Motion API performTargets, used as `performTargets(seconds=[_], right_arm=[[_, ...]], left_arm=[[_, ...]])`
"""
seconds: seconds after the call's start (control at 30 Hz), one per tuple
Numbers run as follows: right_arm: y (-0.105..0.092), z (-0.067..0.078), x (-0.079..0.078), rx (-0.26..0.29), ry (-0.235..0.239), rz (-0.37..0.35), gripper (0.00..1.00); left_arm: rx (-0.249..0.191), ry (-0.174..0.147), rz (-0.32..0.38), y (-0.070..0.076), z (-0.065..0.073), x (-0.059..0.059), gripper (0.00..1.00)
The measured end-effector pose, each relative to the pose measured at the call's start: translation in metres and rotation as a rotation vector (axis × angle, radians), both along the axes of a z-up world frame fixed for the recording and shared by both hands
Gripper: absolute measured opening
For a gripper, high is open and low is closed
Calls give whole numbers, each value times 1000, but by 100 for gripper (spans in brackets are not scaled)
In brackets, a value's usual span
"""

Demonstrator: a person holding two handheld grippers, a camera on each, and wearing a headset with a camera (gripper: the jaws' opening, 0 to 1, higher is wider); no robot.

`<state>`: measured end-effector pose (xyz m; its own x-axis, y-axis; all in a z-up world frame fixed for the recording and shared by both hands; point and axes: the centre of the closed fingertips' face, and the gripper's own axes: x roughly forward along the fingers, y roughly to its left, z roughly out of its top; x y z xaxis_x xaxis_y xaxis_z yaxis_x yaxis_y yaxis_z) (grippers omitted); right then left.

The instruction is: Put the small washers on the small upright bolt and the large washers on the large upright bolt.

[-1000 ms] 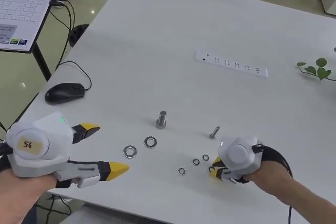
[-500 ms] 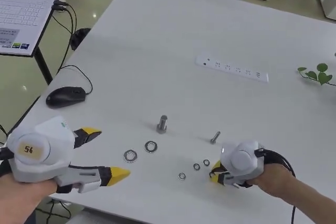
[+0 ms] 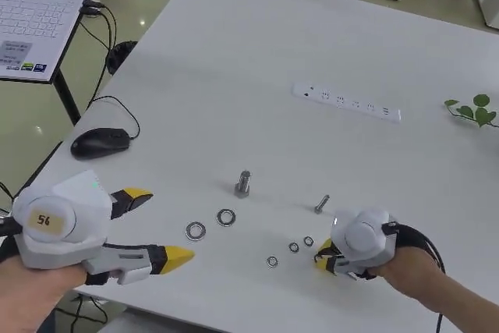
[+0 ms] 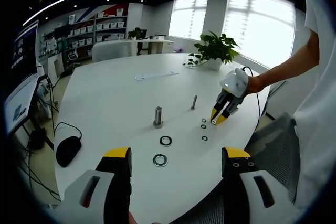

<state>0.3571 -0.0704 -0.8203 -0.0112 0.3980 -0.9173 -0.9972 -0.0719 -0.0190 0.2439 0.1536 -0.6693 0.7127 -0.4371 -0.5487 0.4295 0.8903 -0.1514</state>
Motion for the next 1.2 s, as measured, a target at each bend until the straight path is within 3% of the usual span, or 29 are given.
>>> performTargets(seconds=[0.33,0.53,0.83,1.2], right_arm=[[-5,13,13,37,0,-91,12],[-1,38,35,98,-26,-183,12],[10,67,70,138,-80,-241,12],[23,70,94,127,-91,-256,13]], left_arm=[[0,5,0,1,-3,0,69],[-3,2,3,0,-1,1,69],[-1,-1,0,-2,0,3,69],[-2,-2,4,-1,0,2,69]])
